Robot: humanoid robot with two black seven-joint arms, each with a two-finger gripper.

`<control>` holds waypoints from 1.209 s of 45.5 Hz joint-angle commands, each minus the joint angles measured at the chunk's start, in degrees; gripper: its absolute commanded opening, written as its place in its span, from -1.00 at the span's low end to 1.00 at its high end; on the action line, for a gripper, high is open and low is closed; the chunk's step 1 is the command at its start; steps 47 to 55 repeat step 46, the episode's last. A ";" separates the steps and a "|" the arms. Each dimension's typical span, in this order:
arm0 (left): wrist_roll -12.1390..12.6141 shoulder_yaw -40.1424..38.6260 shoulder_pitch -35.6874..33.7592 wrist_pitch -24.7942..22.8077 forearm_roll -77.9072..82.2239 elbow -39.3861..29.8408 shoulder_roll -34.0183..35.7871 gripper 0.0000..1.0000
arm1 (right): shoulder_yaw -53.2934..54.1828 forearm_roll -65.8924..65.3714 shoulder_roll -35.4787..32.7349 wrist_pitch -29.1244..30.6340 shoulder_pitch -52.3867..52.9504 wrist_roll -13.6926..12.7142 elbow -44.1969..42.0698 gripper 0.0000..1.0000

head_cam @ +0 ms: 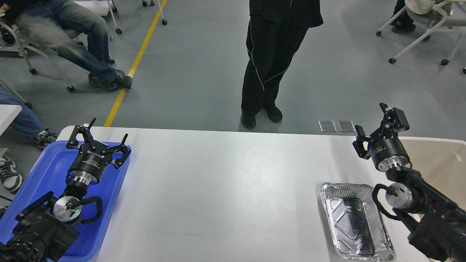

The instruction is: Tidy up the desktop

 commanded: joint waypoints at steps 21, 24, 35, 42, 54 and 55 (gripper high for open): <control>0.00 0.00 0.00 0.00 0.00 0.01 0.00 1.00 | 4.55 0.82 2.80 -0.10 1.91 1.73 -3.15 1.00; 0.00 0.00 0.00 0.00 0.00 0.01 0.00 1.00 | 5.16 1.00 3.06 -0.09 2.00 2.00 -3.06 1.00; 0.00 0.00 0.00 0.00 0.00 0.01 0.00 1.00 | 5.87 1.35 3.41 -0.01 1.91 2.00 -3.06 1.00; 0.00 0.00 0.00 0.00 0.00 0.01 0.00 1.00 | 5.43 1.35 3.41 -0.10 1.91 1.91 -3.15 1.00; 0.00 0.00 0.00 0.00 0.00 0.01 0.00 1.00 | 5.08 1.35 3.41 -0.10 1.91 1.91 -3.15 1.00; 0.00 0.00 0.00 0.00 0.00 0.01 0.00 1.00 | 5.08 1.35 3.41 -0.10 1.91 1.91 -3.15 1.00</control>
